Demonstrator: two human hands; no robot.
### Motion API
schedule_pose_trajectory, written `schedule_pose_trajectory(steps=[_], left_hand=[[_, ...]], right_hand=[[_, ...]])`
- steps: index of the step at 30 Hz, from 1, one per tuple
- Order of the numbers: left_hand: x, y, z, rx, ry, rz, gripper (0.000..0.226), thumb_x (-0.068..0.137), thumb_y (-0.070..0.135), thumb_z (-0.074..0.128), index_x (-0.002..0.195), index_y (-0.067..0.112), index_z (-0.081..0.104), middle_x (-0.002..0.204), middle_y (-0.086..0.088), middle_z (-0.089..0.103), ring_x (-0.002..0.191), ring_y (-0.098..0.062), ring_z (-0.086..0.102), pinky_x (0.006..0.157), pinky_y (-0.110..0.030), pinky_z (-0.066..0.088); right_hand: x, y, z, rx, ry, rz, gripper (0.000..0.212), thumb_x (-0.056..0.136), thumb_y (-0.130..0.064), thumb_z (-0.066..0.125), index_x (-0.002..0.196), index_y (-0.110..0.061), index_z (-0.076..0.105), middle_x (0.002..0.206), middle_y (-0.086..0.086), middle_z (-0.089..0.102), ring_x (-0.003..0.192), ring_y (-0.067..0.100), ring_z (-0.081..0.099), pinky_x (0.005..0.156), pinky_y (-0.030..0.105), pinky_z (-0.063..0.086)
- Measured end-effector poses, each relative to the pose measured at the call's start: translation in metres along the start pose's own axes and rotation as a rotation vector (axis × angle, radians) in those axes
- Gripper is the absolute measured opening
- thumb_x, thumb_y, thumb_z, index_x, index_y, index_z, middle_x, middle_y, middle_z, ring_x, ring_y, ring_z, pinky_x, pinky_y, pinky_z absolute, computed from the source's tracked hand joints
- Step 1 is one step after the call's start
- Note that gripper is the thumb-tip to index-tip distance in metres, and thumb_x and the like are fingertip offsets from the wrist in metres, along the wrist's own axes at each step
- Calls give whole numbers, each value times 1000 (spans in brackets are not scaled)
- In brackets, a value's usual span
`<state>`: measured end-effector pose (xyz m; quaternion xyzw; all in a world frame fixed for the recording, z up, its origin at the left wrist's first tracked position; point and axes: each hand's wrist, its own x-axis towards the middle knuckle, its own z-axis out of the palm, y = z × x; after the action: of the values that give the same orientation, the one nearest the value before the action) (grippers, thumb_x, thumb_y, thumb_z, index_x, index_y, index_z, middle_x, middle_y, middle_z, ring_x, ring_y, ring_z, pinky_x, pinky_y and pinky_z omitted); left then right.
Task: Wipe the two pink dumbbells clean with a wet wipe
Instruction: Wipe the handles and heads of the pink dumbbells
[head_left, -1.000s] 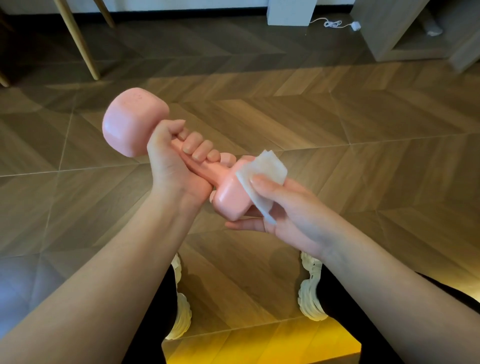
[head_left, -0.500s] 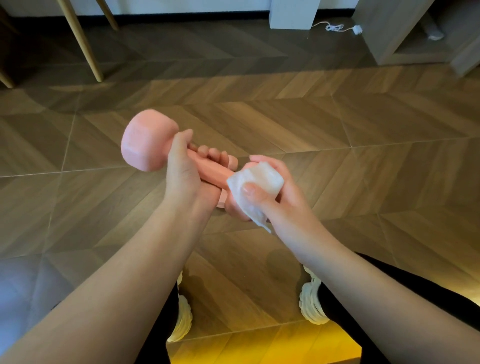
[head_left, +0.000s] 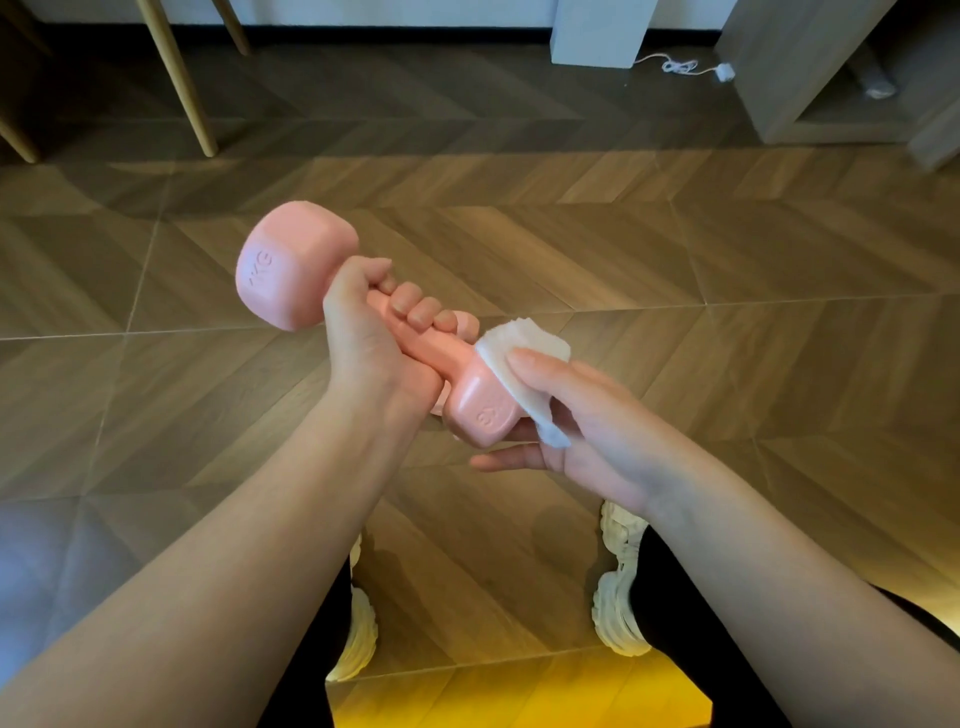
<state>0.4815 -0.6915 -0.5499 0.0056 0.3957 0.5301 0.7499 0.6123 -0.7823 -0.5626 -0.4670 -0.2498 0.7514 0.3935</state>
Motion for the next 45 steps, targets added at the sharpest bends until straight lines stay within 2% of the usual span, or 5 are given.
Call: schedule_pose_trajectory(steps=[16, 23, 30, 38, 45], left_hand=[[-2, 2, -1, 17, -47, -30, 32, 89, 16, 43, 60, 19, 30, 44, 6, 24, 31, -13, 26, 38, -17, 34], [1, -2, 0, 95, -78, 6, 30, 88, 16, 42, 62, 20, 28, 48, 6, 21, 39, -13, 20, 42, -20, 29], [6, -1, -1, 87, -14, -24, 30, 89, 18, 51, 63, 18, 37, 49, 5, 38, 38, -12, 38, 45, -19, 42], [5, -4, -5, 43, 70, -62, 31, 92, 21, 54, 69, 19, 34, 45, 6, 30, 30, -12, 30, 38, -17, 35], [4, 3, 1, 74, -13, 3, 32, 90, 19, 48, 63, 20, 30, 50, 6, 23, 39, -13, 22, 42, -20, 30]], right_hand=[[0, 1, -6, 18, -86, -42, 64, 85, -23, 68, 142, -14, 42, 133, 26, 55, 111, 33, 65, 89, 49, 56], [6, 9, 14, -108, 227, -66, 62, 78, -45, 76, 131, -23, 53, 119, 14, 67, 99, 27, 69, 77, 45, 60], [0, 4, -5, -12, 9, -78, 55, 88, -29, 66, 138, -15, 48, 129, 25, 59, 105, 29, 67, 80, 43, 58], [1, 19, 10, -312, 260, -254, 55, 69, -32, 79, 114, -49, 53, 125, -15, 56, 93, -3, 66, 66, 17, 54], [4, 8, 14, -132, 187, -74, 53, 89, -51, 61, 134, -28, 51, 124, 17, 65, 108, 35, 67, 81, 48, 60]])
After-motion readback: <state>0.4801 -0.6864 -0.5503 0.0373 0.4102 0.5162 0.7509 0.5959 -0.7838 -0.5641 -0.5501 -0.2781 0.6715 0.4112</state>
